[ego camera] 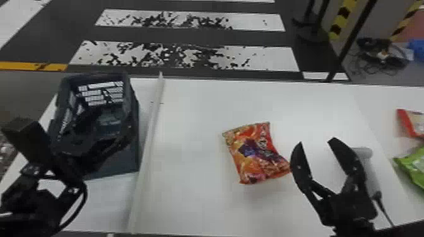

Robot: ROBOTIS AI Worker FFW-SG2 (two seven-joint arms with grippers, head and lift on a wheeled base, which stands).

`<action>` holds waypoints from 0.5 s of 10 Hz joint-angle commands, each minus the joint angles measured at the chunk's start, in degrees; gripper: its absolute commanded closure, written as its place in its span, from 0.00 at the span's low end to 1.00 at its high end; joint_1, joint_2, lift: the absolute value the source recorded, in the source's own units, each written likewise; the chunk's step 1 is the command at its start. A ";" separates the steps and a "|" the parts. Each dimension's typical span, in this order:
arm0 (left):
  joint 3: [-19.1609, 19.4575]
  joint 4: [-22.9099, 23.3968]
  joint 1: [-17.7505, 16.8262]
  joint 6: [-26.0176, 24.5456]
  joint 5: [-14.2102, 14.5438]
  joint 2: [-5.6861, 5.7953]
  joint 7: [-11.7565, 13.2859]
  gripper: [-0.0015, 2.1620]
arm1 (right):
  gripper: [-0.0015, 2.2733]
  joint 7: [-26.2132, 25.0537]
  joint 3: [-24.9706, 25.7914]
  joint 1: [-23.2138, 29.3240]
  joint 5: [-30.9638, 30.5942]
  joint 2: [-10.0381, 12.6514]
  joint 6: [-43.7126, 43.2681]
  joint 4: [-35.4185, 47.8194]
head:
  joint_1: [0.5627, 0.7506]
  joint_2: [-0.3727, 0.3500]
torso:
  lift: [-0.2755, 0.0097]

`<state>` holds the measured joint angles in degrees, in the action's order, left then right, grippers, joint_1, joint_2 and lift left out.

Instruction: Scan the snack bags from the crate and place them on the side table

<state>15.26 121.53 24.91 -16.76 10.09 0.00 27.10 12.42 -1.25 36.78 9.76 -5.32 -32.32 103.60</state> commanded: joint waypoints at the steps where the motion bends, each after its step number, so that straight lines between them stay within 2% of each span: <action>1: 3.90 0.72 2.25 0.10 2.66 -0.14 1.12 0.02 | 0.09 -0.03 -1.39 0.83 -1.94 -0.30 0.29 0.72 | 0.70 0.62 | 0.63; 2: 5.57 0.63 3.21 0.10 3.89 -0.14 1.64 0.02 | 0.08 0.06 -1.91 0.92 -1.85 -0.30 3.11 0.63 | 0.70 0.69 | 0.63; 3: 7.07 0.20 3.56 0.10 5.12 -0.14 2.52 0.03 | 0.07 0.06 -2.00 0.40 -0.88 -0.30 7.68 0.28 | 0.70 0.71 | 0.63; 5: 7.86 -0.07 4.00 0.10 5.91 -0.14 3.05 0.03 | 0.06 1.55 -1.47 -1.63 2.37 -0.30 17.70 0.20 | 0.70 0.78 | 0.63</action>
<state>22.83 121.51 28.76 -16.66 15.67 0.00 30.08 13.77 -2.97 35.83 11.04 -5.63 -17.62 103.82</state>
